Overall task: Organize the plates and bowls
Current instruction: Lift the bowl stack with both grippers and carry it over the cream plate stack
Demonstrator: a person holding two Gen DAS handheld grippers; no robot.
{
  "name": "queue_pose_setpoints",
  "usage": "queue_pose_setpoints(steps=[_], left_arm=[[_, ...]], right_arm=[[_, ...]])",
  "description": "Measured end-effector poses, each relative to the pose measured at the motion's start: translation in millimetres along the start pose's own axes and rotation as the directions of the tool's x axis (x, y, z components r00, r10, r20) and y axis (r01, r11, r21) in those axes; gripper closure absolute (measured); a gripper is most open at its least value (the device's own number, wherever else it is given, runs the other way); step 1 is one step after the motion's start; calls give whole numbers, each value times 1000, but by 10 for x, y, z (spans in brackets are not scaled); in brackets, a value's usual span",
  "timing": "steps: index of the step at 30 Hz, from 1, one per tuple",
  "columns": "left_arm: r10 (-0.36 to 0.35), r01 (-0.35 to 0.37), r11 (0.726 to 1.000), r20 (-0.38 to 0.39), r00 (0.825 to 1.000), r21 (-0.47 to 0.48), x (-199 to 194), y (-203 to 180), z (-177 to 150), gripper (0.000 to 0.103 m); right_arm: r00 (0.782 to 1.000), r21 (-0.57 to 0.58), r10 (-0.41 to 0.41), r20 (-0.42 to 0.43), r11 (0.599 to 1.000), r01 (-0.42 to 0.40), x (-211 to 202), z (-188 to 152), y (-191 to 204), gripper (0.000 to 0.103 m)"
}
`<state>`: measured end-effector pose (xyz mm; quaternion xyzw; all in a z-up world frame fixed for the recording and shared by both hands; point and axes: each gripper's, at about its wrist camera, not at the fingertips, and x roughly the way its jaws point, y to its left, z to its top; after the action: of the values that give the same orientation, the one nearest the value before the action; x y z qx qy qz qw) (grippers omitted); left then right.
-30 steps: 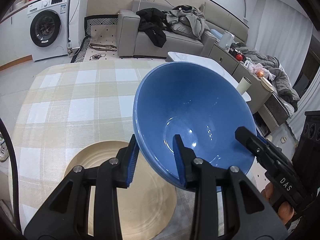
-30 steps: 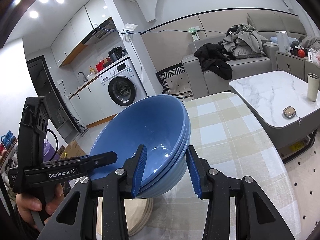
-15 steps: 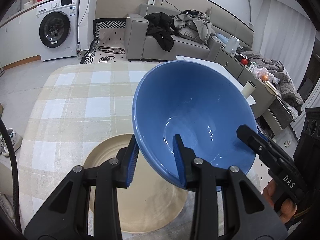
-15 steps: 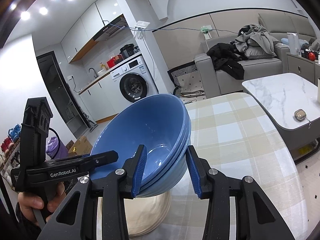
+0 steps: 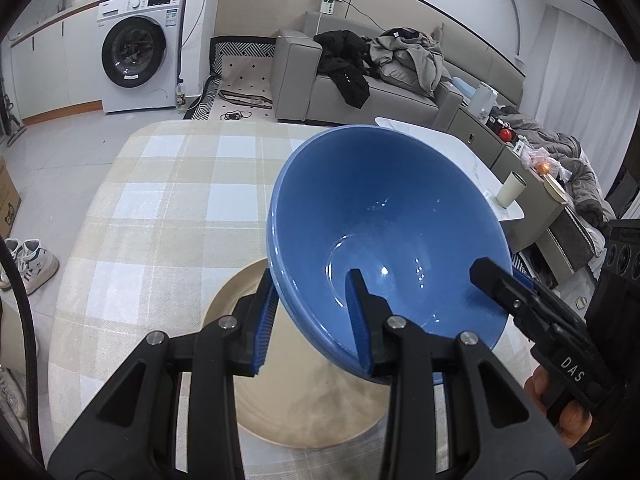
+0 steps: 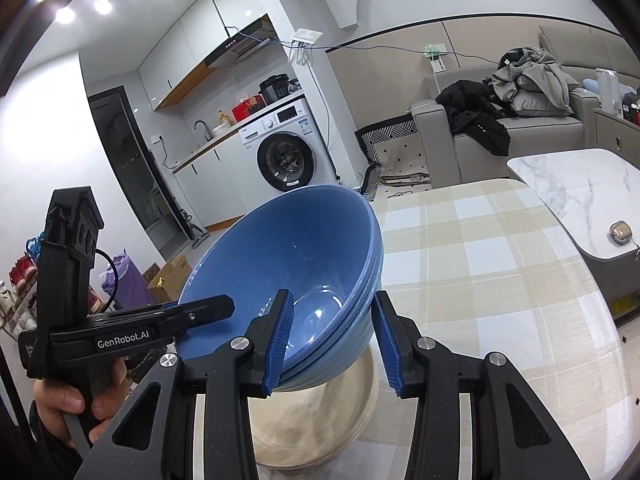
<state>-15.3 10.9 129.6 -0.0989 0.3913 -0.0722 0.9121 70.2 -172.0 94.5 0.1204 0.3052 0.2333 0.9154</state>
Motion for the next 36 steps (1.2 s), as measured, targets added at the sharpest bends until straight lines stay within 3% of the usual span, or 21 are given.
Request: queue_pose_setpoints(steps=[18, 36], left_arm=[[30, -31, 998, -30, 999, -54, 273, 497, -162, 72], [45, -51, 997, -79, 996, -63, 635, 711, -270, 72]], right_arm=[[998, -17, 22, -55, 1000, -23, 322, -178, 182, 61], [993, -14, 11, -120, 1000, -13, 497, -279, 174, 61]])
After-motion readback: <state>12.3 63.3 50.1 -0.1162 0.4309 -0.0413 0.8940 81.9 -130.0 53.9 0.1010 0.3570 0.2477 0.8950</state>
